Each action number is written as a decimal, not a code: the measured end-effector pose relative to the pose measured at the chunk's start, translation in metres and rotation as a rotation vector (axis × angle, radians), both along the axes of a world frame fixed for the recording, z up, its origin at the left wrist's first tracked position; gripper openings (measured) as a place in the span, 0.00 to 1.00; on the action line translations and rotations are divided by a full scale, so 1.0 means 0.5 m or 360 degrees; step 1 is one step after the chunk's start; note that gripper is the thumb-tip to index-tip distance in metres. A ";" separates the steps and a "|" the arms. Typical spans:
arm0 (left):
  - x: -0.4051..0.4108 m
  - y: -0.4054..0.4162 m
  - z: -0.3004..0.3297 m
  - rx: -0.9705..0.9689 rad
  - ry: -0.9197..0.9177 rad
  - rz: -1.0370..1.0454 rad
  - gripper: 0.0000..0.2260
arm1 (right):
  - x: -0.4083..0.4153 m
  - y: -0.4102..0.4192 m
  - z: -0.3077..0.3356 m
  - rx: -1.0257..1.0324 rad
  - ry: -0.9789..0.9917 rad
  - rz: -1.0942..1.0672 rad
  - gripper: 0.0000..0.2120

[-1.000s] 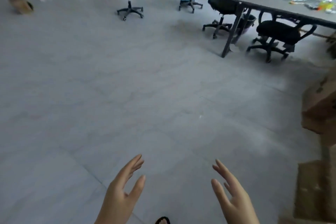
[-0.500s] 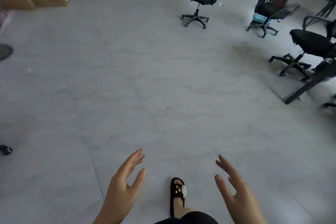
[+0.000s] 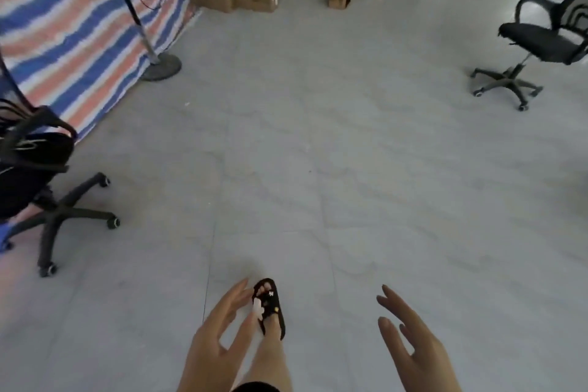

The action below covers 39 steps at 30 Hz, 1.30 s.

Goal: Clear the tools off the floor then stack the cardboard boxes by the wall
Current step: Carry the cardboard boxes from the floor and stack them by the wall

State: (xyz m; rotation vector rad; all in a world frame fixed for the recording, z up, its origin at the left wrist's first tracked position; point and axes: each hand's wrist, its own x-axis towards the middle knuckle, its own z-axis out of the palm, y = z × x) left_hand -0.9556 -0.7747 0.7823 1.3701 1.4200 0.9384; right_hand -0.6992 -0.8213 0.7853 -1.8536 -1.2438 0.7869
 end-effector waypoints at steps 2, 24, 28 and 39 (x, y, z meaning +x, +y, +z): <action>-0.017 0.112 -0.005 0.0030 0.0038 0.0029 0.20 | -0.013 0.122 -0.007 -0.0033 0.0045 0.0050 0.18; -0.006 1.219 0.003 0.0022 0.0076 0.0241 0.19 | 0.007 1.297 0.007 -0.0071 0.0080 0.0274 0.20; 0.048 1.460 0.038 0.0059 0.0117 0.0262 0.30 | 0.071 1.562 0.044 -0.0041 0.0074 0.0325 0.26; 0.049 1.991 0.009 0.0008 0.0113 0.0427 0.26 | 0.061 2.124 -0.006 -0.0148 0.0121 0.0465 0.26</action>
